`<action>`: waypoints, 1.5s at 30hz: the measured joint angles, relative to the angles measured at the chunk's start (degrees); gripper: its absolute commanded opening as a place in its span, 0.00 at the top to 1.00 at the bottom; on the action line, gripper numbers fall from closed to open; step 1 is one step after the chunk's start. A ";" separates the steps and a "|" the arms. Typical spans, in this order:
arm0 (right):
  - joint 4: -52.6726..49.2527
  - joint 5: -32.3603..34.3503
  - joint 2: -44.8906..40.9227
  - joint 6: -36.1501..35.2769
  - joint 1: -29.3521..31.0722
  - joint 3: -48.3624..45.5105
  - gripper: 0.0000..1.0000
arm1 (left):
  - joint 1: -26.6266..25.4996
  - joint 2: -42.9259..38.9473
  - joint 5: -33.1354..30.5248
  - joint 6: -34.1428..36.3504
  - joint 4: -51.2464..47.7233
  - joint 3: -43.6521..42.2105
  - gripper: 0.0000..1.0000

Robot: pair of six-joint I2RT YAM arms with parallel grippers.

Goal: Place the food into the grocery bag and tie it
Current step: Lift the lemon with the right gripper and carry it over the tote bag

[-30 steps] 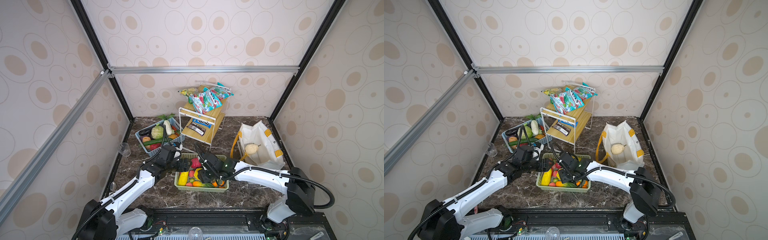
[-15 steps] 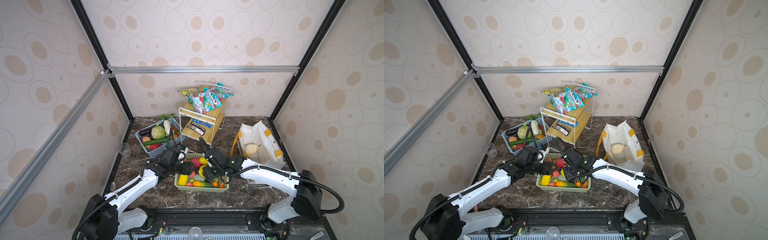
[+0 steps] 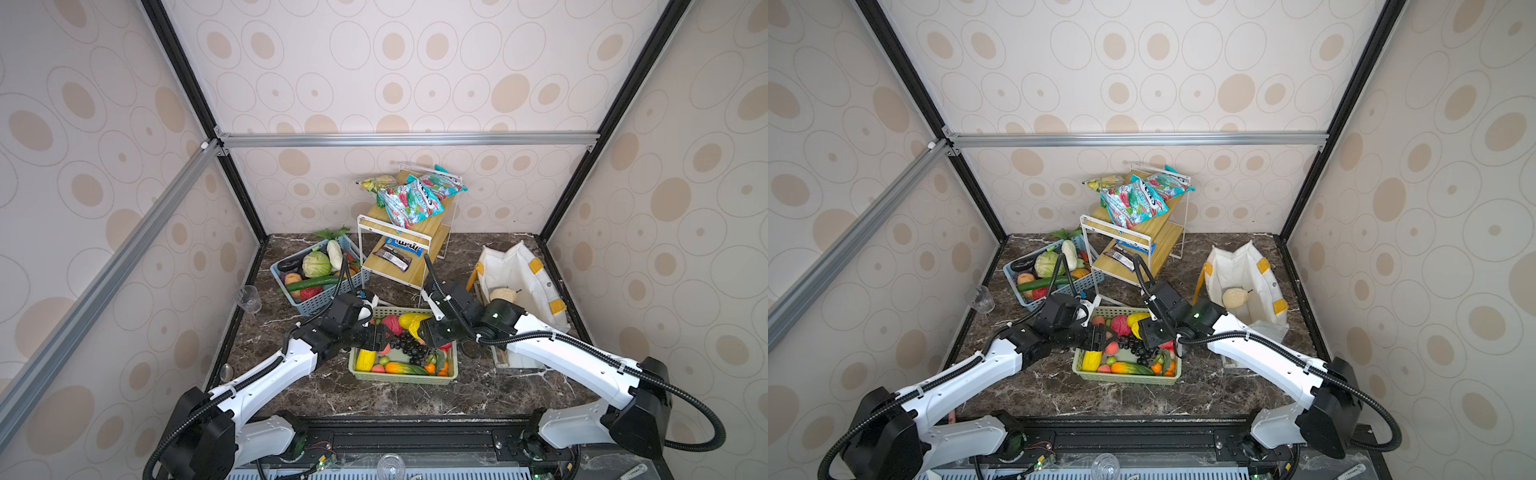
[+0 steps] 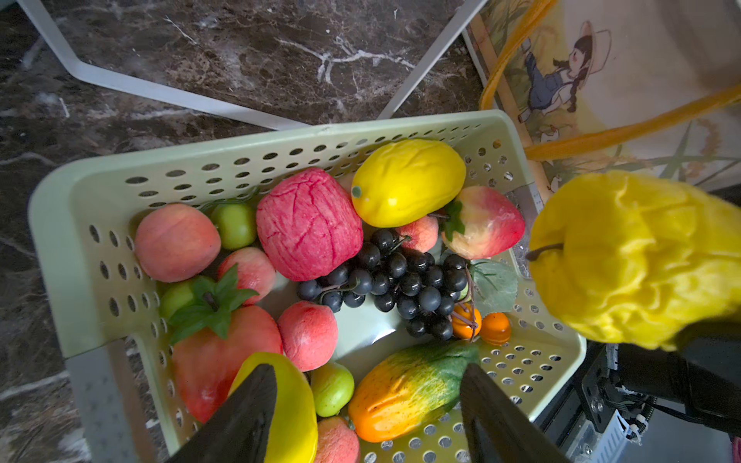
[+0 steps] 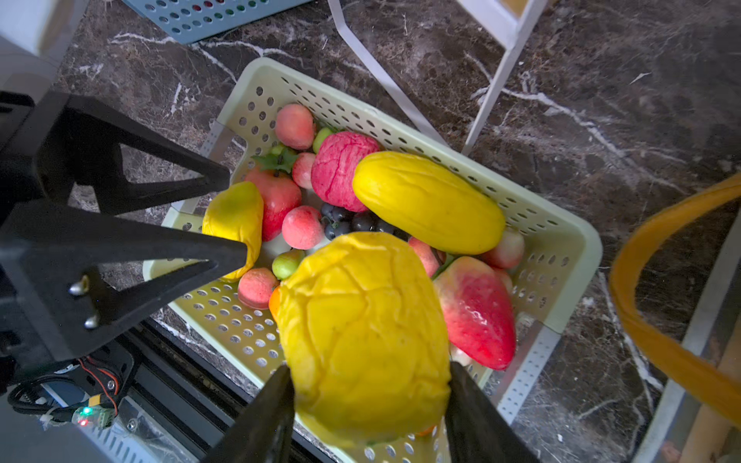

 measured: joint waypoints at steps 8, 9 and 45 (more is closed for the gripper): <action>-2.67 -1.31 -3.39 -1.29 -3.87 0.98 0.42 | -0.28 -0.17 -0.17 0.00 0.13 0.00 0.27; -3.06 -1.44 -3.98 -1.46 -4.79 1.42 0.42 | -0.31 -0.15 -0.22 0.00 0.13 0.00 0.27; -8.35 -2.47 -7.45 -8.98 -25.90 12.46 0.42 | -0.68 -0.22 -2.56 0.04 0.48 0.00 0.26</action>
